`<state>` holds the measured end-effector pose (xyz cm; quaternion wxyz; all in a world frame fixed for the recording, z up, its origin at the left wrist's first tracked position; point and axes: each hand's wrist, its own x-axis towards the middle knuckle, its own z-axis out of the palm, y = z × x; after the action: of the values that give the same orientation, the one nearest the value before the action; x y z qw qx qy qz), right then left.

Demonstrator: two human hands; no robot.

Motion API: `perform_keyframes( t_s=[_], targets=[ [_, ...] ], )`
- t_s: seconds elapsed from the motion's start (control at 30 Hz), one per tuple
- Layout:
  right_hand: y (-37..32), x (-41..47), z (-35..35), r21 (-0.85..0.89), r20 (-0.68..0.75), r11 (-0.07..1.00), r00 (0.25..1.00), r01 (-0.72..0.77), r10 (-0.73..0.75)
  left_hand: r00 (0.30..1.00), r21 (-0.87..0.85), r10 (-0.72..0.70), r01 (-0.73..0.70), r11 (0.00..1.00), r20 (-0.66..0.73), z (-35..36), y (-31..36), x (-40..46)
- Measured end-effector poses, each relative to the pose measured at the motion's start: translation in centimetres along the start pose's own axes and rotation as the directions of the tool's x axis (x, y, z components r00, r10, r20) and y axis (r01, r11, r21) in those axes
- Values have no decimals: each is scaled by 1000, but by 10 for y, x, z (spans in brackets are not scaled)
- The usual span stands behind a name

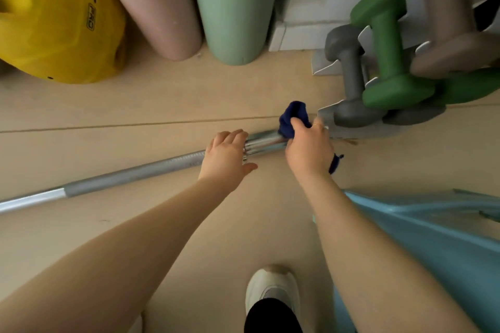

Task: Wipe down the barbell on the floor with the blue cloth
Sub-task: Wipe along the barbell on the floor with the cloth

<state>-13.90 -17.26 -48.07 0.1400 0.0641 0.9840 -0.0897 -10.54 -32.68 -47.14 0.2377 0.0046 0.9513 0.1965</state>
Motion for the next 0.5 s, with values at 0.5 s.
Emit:
perform_keyframes(
  t_s=[0.5],
  targets=[
    [11,5,-5,-69,4,997,1000,21,-21,999,-50,-45,45,998,-8,2,-21,28]
  ],
)
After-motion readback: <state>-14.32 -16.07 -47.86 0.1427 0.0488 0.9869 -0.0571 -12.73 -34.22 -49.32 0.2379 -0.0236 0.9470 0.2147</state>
